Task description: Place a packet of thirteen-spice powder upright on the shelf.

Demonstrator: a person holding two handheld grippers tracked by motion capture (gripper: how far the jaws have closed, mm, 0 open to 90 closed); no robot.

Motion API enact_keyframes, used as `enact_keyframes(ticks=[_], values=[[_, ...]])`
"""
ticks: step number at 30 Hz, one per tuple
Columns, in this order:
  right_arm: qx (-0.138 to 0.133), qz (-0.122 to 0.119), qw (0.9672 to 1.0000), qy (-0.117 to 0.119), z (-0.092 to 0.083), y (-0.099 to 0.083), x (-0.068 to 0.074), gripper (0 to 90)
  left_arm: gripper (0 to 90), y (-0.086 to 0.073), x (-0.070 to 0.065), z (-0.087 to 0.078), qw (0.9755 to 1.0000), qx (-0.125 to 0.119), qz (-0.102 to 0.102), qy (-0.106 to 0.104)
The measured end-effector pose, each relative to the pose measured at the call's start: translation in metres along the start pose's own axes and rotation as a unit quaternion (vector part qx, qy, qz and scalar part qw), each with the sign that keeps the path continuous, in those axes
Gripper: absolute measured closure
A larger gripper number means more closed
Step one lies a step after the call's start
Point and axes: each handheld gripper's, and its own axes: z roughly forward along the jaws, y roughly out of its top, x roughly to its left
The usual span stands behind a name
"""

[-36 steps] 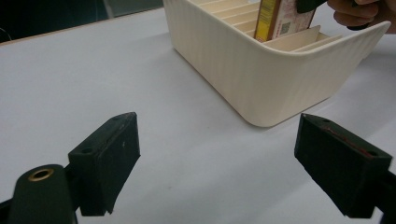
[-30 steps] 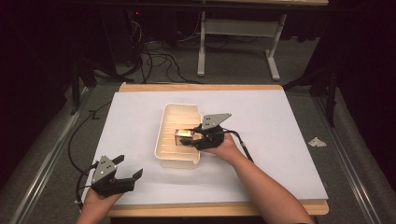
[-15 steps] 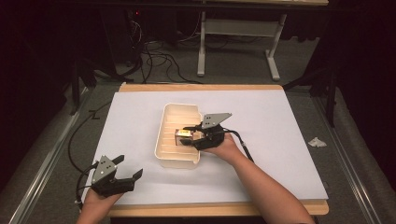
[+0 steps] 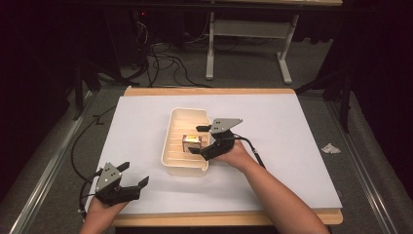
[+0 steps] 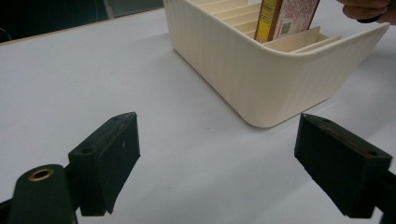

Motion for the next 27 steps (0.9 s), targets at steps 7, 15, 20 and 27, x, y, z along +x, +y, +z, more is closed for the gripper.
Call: enact_keyframes(ticks=[7, 15, 20, 27], values=[[0.002, 0.003, 0.9999, -0.013, -0.007, 0.001, 0.000, 12.4, 14.8, 0.000, 0.000, 0.000, 1.0000, 0.000, 0.000, 0.000], [0.010, 0.007, 0.9992, -0.038, -0.020, 0.000, 0.001, 8.8, 14.8, 0.000, 0.000, 0.001, 1.0000, 0.000, 0.000, -0.001], [0.010, 0.019, 0.9978, -0.062, -0.035, -0.004, 0.000, 7.6, 14.8, 0.000, -0.001, 0.001, 1.0000, 0.000, 0.000, -0.002], [0.012, 0.035, 0.9947, -0.096, -0.061, -0.011, -0.005, 7.1, 14.9, -0.001, -0.002, 0.003, 1.0000, 0.000, -0.001, -0.002]])
